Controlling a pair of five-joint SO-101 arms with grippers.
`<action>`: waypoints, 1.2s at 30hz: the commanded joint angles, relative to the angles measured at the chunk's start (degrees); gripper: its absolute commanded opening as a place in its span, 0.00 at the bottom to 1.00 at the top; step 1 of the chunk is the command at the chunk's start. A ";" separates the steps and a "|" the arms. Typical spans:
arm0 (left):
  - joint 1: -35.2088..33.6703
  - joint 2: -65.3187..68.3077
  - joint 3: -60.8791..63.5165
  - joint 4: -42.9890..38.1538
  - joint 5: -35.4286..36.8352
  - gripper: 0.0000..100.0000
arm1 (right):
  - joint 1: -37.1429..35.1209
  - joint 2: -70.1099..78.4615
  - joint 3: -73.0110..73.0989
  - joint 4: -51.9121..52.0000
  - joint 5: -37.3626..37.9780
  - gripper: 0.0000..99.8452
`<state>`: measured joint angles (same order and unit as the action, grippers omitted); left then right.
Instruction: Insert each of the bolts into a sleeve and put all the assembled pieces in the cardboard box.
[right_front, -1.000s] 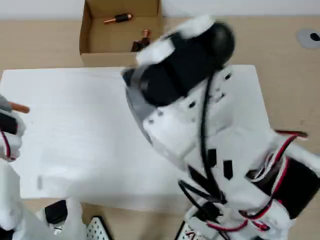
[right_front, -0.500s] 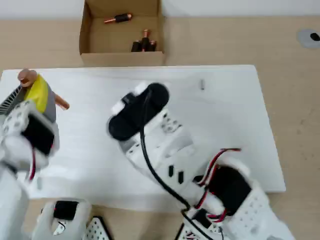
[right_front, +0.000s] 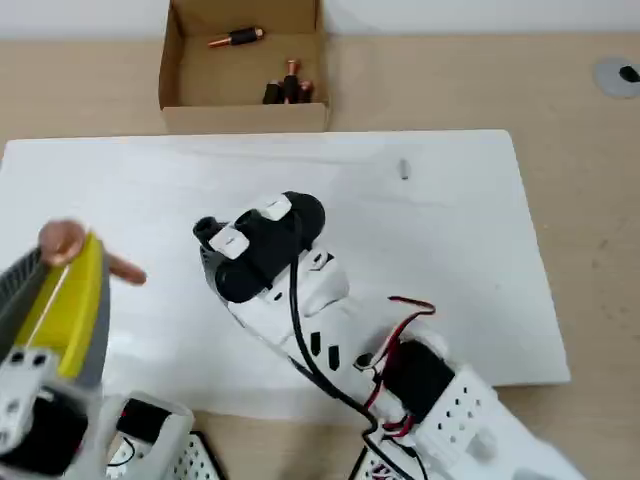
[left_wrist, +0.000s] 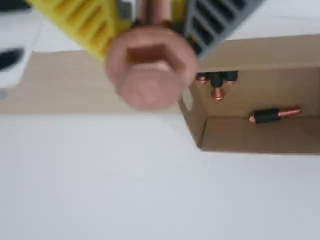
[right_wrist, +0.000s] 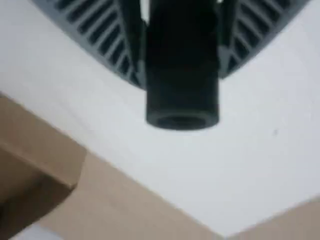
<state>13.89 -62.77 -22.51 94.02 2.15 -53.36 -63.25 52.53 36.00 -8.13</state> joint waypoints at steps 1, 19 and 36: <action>0.70 -3.03 3.25 -0.70 -0.44 0.01 | -1.54 -1.45 1.10 -5.71 0.00 0.01; -0.70 -14.29 39.30 -34.29 -5.98 0.01 | -6.73 -1.71 6.64 -14.59 -5.10 0.01; -1.85 -10.77 34.55 -21.01 0.97 0.01 | -2.07 -1.89 11.47 -14.86 -5.01 0.01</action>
<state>13.01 -76.31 15.30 71.08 1.71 -56.26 -63.25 64.04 22.90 -12.97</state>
